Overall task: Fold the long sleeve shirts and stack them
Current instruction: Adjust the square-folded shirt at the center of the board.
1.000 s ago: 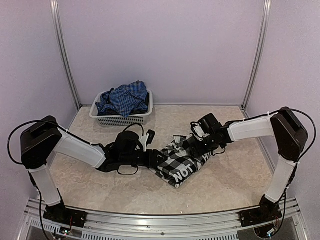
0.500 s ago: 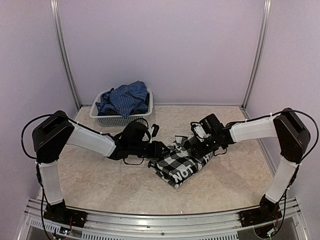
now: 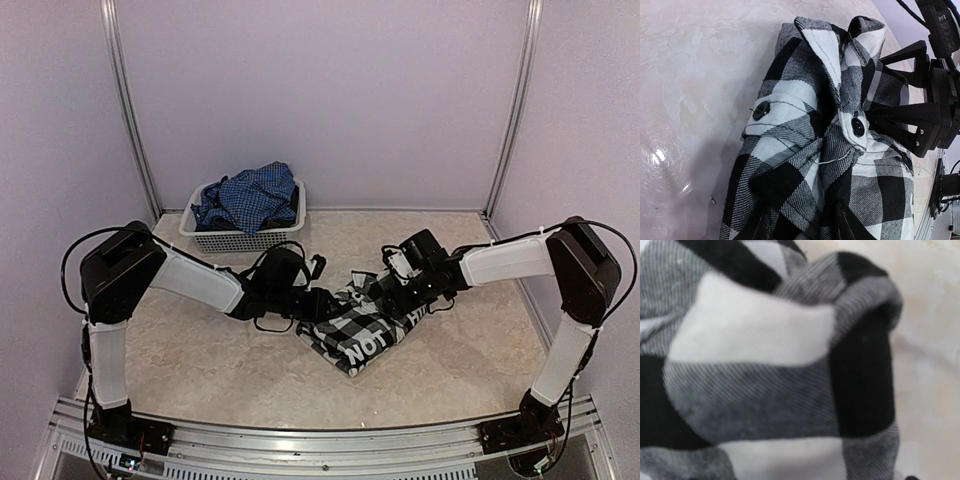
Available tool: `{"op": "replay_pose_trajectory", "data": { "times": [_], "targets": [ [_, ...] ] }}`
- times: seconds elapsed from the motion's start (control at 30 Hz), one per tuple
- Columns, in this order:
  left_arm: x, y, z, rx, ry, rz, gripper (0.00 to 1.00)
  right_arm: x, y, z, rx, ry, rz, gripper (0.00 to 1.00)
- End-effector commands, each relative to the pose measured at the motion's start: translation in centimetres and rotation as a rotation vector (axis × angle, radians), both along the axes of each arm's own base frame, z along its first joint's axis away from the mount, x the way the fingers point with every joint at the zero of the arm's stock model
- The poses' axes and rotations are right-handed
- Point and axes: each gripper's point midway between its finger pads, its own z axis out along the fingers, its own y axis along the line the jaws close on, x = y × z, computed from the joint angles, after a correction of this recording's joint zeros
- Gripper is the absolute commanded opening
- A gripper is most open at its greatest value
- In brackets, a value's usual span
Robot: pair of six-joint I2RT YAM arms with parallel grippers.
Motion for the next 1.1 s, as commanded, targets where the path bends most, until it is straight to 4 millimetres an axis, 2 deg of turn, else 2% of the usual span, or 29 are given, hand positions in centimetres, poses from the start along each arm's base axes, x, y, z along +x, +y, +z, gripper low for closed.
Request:
{"op": "replay_pose_trajectory", "data": {
  "times": [0.0,0.17,0.27,0.4,0.53,0.7,0.93,1.07],
  "targets": [
    [0.7,-0.8,1.3,-0.017,-0.103,-0.023,0.40,-0.6,-0.8,-0.6,-0.017,0.018,-0.006,0.86],
    [0.8,-0.9,2.6,-0.071,-0.162,-0.028,0.42,-0.7,-0.9,-0.5,-0.019,0.013,-0.007,0.86],
    [0.5,-0.7,2.6,-0.059,-0.177,-0.021,0.48,-0.7,-0.9,0.7,-0.003,-0.010,-0.009,0.86],
    [-1.1,-0.8,2.6,-0.074,-0.187,-0.066,0.48,-0.7,-0.7,2.5,0.020,-0.038,0.001,0.87],
    [-2.7,-1.2,3.8,-0.157,-0.213,-0.119,0.47,-0.7,-1.2,2.9,0.005,-0.048,-0.011,0.87],
    [-3.2,-1.5,5.0,-0.158,-0.278,-0.139,0.47,-0.7,-1.7,3.6,-0.005,-0.058,-0.028,0.87],
    [-3.4,-2.0,5.5,-0.050,-0.380,-0.153,0.45,-0.8,-0.8,7.9,0.079,-0.104,-0.029,0.88],
    [-4.2,-2.5,6.1,-0.054,-0.411,-0.184,0.45,-1.6,1.0,9.8,0.176,-0.106,0.012,0.88]
  ]
}}
